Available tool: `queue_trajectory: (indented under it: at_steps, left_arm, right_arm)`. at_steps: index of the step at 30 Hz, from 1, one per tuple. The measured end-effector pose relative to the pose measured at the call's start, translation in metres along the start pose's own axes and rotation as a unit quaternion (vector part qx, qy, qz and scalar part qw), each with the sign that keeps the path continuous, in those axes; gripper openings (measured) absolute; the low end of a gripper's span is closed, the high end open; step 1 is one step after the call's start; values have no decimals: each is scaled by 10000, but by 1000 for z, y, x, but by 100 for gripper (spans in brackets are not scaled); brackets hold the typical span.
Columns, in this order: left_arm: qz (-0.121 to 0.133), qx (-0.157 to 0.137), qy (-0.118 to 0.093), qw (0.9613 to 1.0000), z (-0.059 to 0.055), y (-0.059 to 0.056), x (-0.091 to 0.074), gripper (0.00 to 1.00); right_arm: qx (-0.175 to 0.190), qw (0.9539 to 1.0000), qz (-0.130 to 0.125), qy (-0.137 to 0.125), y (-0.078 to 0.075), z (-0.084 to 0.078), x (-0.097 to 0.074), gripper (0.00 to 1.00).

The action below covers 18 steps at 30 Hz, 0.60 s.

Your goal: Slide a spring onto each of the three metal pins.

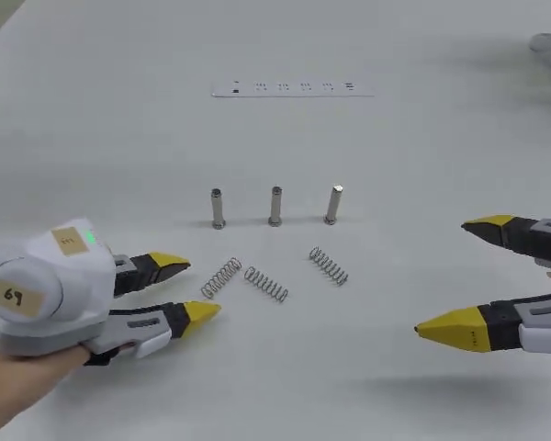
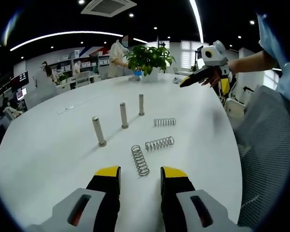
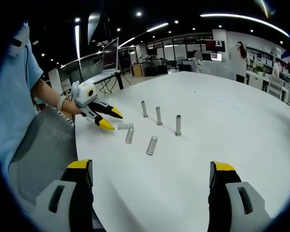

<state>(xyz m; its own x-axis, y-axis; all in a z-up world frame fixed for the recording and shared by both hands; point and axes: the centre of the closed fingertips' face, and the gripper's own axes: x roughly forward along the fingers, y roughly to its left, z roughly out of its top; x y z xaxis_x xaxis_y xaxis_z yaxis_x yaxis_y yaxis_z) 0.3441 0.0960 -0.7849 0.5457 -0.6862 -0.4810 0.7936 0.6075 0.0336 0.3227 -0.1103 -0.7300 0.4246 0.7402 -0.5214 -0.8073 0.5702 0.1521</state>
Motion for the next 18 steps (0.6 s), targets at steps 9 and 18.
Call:
queue_trajectory:
  at_steps: [9,18]
  left_arm:
    - [121,-122,26,9998,-5,0,5,16]
    - [170,-189,29,9997,-6,-1,10,8]
  right_arm:
    - [16,10000,-20,4,0,-1,-1,100]
    - [26,10000,-4,25,1,-2,-1,100]
